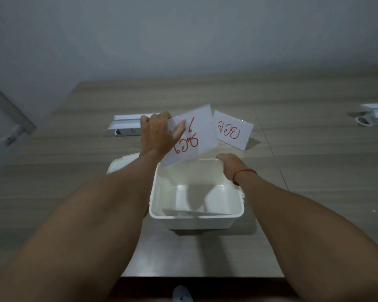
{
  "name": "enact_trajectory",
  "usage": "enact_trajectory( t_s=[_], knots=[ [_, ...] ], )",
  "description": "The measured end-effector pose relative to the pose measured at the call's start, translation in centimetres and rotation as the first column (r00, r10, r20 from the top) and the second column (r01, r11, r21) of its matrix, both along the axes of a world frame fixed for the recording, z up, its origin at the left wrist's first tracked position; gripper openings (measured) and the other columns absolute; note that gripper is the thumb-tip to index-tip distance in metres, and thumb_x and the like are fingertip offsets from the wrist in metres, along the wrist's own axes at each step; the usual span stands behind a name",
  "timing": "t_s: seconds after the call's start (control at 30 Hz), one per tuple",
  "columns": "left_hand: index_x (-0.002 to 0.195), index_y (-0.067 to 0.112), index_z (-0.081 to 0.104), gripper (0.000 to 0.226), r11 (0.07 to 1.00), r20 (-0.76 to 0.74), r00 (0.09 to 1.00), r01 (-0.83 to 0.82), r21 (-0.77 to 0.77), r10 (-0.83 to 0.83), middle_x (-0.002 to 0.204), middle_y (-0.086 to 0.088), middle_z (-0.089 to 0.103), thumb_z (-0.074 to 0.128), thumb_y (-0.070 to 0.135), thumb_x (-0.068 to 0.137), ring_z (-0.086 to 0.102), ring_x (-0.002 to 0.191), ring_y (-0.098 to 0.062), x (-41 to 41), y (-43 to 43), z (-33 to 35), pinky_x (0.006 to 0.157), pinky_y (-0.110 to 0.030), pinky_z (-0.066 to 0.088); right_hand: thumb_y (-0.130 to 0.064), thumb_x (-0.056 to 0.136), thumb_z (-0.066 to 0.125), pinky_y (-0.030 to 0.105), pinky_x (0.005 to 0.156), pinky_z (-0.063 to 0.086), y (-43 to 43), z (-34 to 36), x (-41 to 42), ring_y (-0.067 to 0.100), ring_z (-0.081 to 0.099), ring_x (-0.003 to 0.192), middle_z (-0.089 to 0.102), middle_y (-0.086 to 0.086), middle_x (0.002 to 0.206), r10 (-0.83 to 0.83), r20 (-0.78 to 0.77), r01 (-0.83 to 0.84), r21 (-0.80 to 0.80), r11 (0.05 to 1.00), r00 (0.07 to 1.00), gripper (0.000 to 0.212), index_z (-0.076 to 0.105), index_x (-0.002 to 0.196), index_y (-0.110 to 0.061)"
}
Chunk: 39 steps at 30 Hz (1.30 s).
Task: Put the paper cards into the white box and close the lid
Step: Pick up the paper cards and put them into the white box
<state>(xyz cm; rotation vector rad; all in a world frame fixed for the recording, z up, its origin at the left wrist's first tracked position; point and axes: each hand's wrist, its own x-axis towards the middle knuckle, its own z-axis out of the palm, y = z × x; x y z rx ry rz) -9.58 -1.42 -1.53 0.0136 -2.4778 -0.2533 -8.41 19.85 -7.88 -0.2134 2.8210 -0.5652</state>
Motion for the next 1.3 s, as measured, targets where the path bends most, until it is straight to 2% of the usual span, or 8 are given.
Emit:
enact_trajectory(
  t_s=[0.17,0.33,0.43,0.53,0.67,0.83,0.97,1.3],
  knots=[
    [0.084,0.011,0.061,0.049,0.993,0.042,0.994,0.103,-0.049,-0.101,0.074,-0.008,0.067,0.047,0.058,0.083,0.059,0.067,-0.026,3.3,0.7,-1.8,0.079,-0.037,0.037,0.004,0.090,0.036,0.039,0.103,0.046,0.4,-0.1,0.4,0.035,0.056,0.121,0.056,0.022,0.133,-0.044,-0.010,0.044,0.002,0.999,0.999,0.047,0.055,0.131,-0.008],
    [0.085,0.014,0.062,0.050,0.985,0.222,0.963,0.168,-0.038,-0.156,0.080,-0.006,0.069,0.047,0.061,0.080,0.060,0.073,-0.022,7.1,1.7,-6.3,0.080,-0.035,0.039,0.000,0.094,0.035,0.039,0.102,0.045,0.4,-0.1,0.6,0.037,0.055,0.121,0.054,0.024,0.132,-0.068,-0.025,0.069,0.025,0.997,0.997,0.039,0.053,0.129,-0.003],
    [0.071,0.017,0.060,0.047,0.972,0.379,0.896,0.227,0.058,-0.231,0.067,0.002,0.062,0.050,0.063,0.079,0.052,0.064,-0.016,9.4,2.0,-8.5,0.071,-0.026,0.035,0.003,0.093,0.037,0.040,0.102,0.046,0.3,-0.3,0.9,0.037,0.055,0.120,0.054,0.023,0.131,-0.071,-0.056,0.074,0.046,0.996,0.996,0.039,0.054,0.127,-0.002],
    [0.055,0.024,0.044,0.049,0.967,0.579,0.777,0.151,0.208,-0.246,0.054,0.011,0.046,0.048,0.067,0.079,0.046,0.053,-0.010,10.8,2.3,-9.9,0.055,-0.021,0.031,0.003,0.093,0.039,0.040,0.103,0.045,0.1,-0.3,1.1,0.038,0.053,0.122,0.051,0.024,0.133,-0.098,-0.062,0.102,0.070,0.992,0.993,0.039,0.051,0.130,-0.002],
    [0.048,0.020,0.042,0.055,0.946,0.628,0.737,0.044,0.321,-0.248,0.050,0.003,0.047,0.043,0.061,0.085,0.046,0.048,-0.014,10.5,2.1,-9.0,0.052,-0.024,0.033,0.002,0.093,0.042,0.042,0.101,0.043,-0.4,-0.3,1.4,0.038,0.049,0.124,0.047,0.021,0.135,-0.112,-0.049,0.118,0.141,0.983,0.992,0.038,0.048,0.130,-0.003],
    [0.067,0.009,0.058,0.038,0.958,0.562,0.819,-0.051,0.282,-0.121,0.070,-0.009,0.064,0.051,0.038,0.090,0.063,0.069,-0.031,7.6,0.7,-6.1,0.059,-0.028,0.042,-0.022,0.098,0.045,0.044,0.108,0.033,-2.2,-0.5,0.9,0.031,0.050,0.124,0.054,0.013,0.132,0.069,-0.145,-0.033,0.233,0.972,0.987,0.032,0.053,0.128,-0.015],
    [0.086,0.009,0.062,0.023,0.964,0.482,0.875,-0.084,0.252,-0.050,0.102,-0.011,0.070,0.053,0.029,0.091,0.066,0.090,-0.030,4.6,-0.4,-5.1,0.071,-0.034,0.053,-0.025,0.097,0.049,0.041,0.101,0.037,-4.1,-0.6,-0.4,0.029,0.057,0.118,0.064,0.010,0.123,0.142,-0.154,-0.113,0.184,0.976,0.978,0.025,0.060,0.117,-0.015],
    [0.125,0.008,0.059,0.038,0.987,0.551,0.831,-0.139,0.085,0.070,0.125,-0.014,0.062,0.044,0.030,0.097,0.059,0.114,-0.032,-7.7,-3.7,-6.1,0.095,-0.042,0.050,-0.026,0.096,0.046,0.038,0.095,0.038,-5.7,-1.8,-8.8,0.027,0.059,0.114,0.067,0.006,0.118,0.160,-0.147,-0.139,0.142,0.980,0.976,0.025,0.061,0.116,-0.021]
  ],
)
